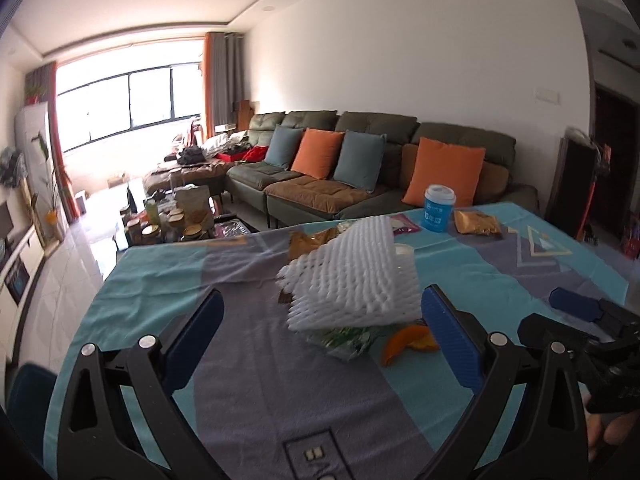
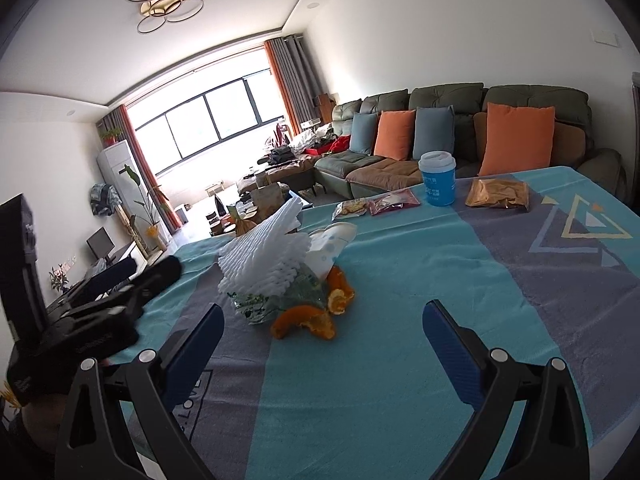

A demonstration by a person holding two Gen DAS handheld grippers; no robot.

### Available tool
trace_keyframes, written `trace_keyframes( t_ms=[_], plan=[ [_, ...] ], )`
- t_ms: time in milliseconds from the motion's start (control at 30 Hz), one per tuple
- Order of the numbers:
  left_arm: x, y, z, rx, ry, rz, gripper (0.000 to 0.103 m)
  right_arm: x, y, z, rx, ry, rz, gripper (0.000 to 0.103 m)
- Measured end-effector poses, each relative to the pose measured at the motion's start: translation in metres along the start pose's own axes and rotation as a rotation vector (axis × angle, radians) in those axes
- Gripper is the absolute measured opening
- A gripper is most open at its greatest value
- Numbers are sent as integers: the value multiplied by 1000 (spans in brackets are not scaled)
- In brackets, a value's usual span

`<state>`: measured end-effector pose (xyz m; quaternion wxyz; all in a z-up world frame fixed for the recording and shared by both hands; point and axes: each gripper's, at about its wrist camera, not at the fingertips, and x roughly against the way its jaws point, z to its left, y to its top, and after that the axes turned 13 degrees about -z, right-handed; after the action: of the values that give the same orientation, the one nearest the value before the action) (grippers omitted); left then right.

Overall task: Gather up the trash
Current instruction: 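Move both tools back toward the foam net and orange peels on the table, then grasp the white foam net with the left tool while the right tool grasps another foam net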

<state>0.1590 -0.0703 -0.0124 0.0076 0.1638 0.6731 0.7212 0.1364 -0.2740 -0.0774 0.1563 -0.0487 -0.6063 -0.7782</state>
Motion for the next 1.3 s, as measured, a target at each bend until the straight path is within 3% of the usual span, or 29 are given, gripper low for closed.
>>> trace_keyframes(
  t_ms=[233,433,733,900,1000,1067,1233,1300],
  plan=[
    [-40,-2,-27,-87,-50,14,97,-5,4,-7,1,-16,7,96],
    [-62,-3,-23,-99,-21,4,97,-13,3,-10,-1,-18,26,96],
    [-102,-5,-20,-109,-21,53,90,-21,4,-9,2,-10,34,96],
    [-111,-12,-17,-90,-46,86,74,-25,5,-9,5,-9,40,96],
    [-115,-16,-16,-72,-55,108,56,-27,4,-7,5,-2,46,96],
    [-116,-19,-14,-57,-61,115,37,-29,5,-6,5,5,44,96],
    [-119,-24,-14,-39,-90,141,16,-32,7,-3,9,16,40,96],
    [-116,-24,-14,-25,-89,129,14,-32,7,-1,13,17,41,96]
  ],
)
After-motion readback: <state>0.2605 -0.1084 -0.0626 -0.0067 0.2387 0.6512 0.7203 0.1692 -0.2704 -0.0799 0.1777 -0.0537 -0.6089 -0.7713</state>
